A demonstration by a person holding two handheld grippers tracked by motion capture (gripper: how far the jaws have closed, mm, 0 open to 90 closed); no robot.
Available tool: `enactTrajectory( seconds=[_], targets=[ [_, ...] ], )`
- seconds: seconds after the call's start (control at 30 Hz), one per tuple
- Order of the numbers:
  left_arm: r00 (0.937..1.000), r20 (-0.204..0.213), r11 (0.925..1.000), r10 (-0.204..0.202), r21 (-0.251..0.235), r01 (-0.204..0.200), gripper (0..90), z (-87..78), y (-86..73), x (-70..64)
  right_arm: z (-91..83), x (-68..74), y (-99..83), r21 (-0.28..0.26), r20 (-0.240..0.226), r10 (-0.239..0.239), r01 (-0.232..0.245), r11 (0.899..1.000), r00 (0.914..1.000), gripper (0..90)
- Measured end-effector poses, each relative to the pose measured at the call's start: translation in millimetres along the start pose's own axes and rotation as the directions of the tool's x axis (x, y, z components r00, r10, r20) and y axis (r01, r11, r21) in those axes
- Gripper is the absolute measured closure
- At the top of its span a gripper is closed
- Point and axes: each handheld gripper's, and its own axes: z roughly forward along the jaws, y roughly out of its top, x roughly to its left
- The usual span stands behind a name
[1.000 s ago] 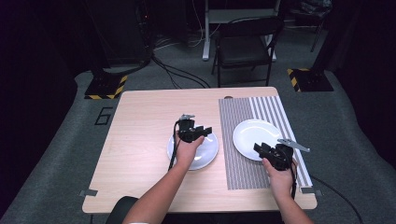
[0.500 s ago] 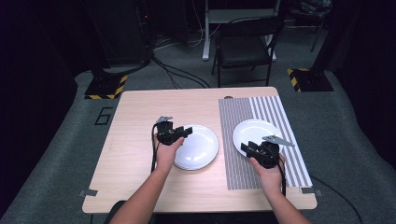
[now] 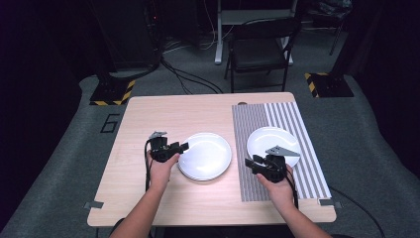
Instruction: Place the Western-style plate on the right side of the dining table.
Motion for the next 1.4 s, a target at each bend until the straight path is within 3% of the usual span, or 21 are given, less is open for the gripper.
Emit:
enactTrajectory(
  seconds=[0.17,0.3,0.37,0.57,0.73,1.07,1.23,1.4],
  targets=[
    [0.9995,-0.031,0.9999,-0.002,0.011,0.002,47.4,-8.5,-5.4,9.4,10.1,6.2,-6.0,0.011,-0.01,-0.007,0.007,1.0,0.9999,56.0],
    [0.9988,-0.049,0.9998,0.005,0.019,-0.004,46.9,-15.3,-10.8,18.0,16.6,14.0,-10.1,0.026,-0.017,-0.06,0.061,0.998,0.998,55.6],
    [0.9986,-0.05,0.9997,-0.014,0.019,0.015,46.8,-16.7,-14.0,22.4,19.5,16.9,-11.9,0.034,-0.021,-0.088,0.088,0.995,0.9959,55.5],
    [0.9986,-0.045,0.9993,-0.03,0.022,0.031,46.4,-19.2,-20.6,32.6,26.0,18.8,-17.7,0.061,-0.045,-0.091,0.093,0.994,0.9948,54.5],
    [0.9981,-0.05,0.9983,-0.035,0.044,0.038,46.1,-16.6,-25.4,40.4,30.3,19.8,-23.3,0.102,-0.057,-0.114,0.119,0.988,0.9919,53.9],
    [0.997,-0.078,0.9953,0.004,0.097,0.003,42.9,-6.0,-28.0,42.0,29.8,16.6,-30.2,0.126,-0.036,-0.132,0.135,0.983,0.9906,53.2],
    [0.995,-0.1,0.996,-0.001,0.089,0.009,40.6,-2.4,-27.6,44.8,27.2,14.7,-31.7,0.123,-0.028,-0.13,0.133,0.983,0.9911,52.6],
    [0.9884,-0.152,0.9978,0.005,0.067,0.005,38.5,-0.7,-27.0,50.1,27.1,12.7,-32.6,0.129,-0.023,-0.139,0.141,0.982,0.99,52.5]
  ],
)
